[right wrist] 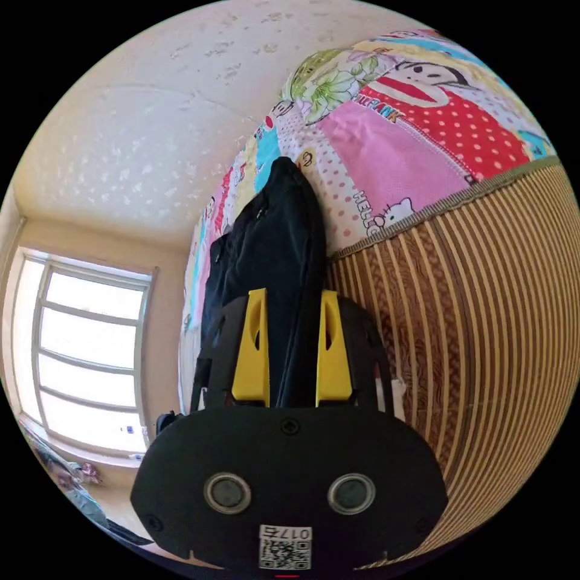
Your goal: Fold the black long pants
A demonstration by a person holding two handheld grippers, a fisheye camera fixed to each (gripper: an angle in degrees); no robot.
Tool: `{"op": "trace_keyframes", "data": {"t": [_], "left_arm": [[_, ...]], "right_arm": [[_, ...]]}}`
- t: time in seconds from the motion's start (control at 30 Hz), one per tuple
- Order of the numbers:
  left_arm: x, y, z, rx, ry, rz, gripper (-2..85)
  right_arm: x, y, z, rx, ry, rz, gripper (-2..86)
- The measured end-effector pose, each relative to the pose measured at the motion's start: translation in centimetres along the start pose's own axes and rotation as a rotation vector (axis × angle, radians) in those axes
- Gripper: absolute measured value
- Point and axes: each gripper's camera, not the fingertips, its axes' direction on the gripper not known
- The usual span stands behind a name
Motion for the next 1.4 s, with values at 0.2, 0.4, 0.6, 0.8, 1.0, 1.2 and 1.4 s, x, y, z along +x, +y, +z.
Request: {"op": "trace_keyframes", "data": {"t": [0.2,0.4,0.6,0.8,1.0,1.2,1.4], "left_arm": [[-3.0,2.1,-3.5,0.094,0.236,-0.003,2.6],[-6.1,6.7,-9.8,0.19,0.29,-0.075,2.3],[-9.4,6.9,-14.9,0.231,-0.081,-0.203,3.9],[-10.5,6.0,-14.3,0.14,-0.162,-0.15,4.6],[-8.9,5.5,-13.3,0.053,-0.228,-0.094,4.6],[-8.4,5.0,-12.3,-0.018,-0.218,-0.082,4.4],[-7.5,4.0,-10.6,-0.125,-0.298,-0.037,4.1]], "right_arm": [[-16.8,1.4,4.4,0.084,0.776,-0.509,3.7],[-33.3,9.0,14.5,0.114,0.752,-0.92,3.6],[-34.1,9.3,23.5,-0.095,0.666,-0.715,5.7],[-30.4,13.1,15.6,-0.104,0.264,-0.638,7.0],[-18.2,21.5,7.1,-0.263,0.188,-0.529,8.9],[-9.6,34.8,5.6,-0.413,-0.148,-0.285,12.3],[-5.8,46.0,4.7,-0.365,-0.244,-0.046,8.1]]}}
